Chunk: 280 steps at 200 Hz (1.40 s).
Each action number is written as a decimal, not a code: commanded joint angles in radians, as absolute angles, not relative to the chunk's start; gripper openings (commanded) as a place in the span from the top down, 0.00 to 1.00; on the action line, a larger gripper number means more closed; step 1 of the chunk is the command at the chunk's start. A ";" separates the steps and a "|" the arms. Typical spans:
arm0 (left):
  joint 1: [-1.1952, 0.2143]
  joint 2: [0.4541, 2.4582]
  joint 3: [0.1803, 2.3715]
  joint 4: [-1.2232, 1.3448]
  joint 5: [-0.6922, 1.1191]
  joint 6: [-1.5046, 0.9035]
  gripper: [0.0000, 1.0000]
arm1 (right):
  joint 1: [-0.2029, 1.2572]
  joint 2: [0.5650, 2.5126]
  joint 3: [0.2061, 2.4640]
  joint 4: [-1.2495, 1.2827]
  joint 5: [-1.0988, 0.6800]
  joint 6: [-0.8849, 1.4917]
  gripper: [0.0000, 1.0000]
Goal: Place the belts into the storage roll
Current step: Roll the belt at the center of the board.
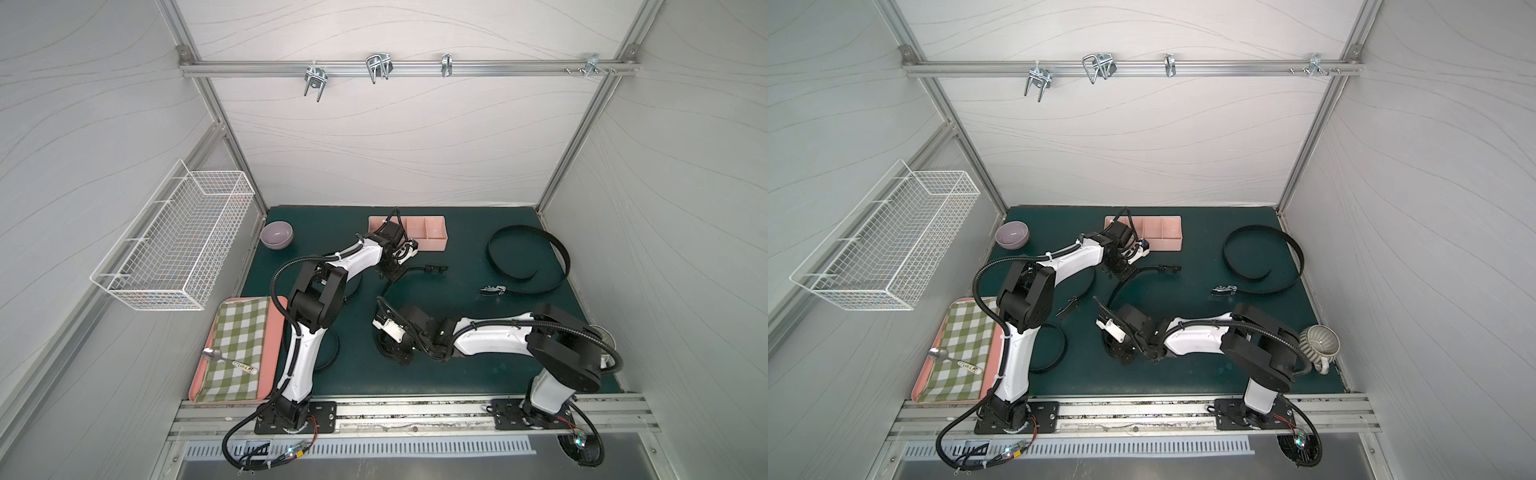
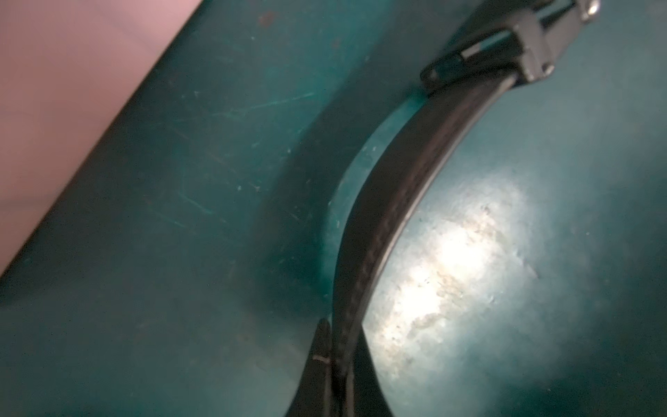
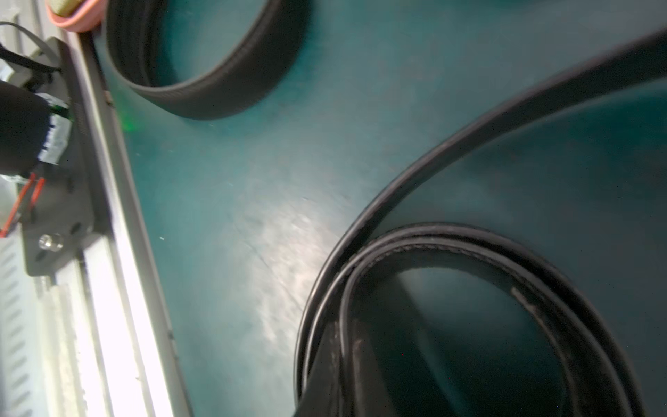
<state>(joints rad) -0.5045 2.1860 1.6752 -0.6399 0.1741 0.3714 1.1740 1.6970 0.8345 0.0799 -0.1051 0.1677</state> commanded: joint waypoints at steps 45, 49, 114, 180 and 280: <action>-0.535 2.272 1.826 -0.635 0.180 0.426 1.00 | 1.205 1.536 0.625 0.042 -0.033 0.195 0.95; -0.534 2.276 1.833 -0.636 0.179 0.429 1.00 | 1.207 1.521 0.616 0.037 -0.027 0.196 0.95; -0.600 2.301 1.892 -0.652 0.194 0.419 1.00 | 1.212 1.520 0.579 0.160 -0.025 0.183 0.95; -0.654 2.394 2.047 -0.666 0.229 0.275 1.00 | 1.264 1.613 0.670 0.223 0.003 0.183 0.95; -0.554 2.111 1.804 -0.579 0.046 -0.122 0.33 | 1.263 1.594 0.502 0.378 0.051 0.270 0.94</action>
<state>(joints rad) -0.6102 2.2936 1.8893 -0.6537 0.1532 0.0246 1.2510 1.5818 0.5404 0.4400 0.0376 0.2512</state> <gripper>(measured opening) 0.548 0.077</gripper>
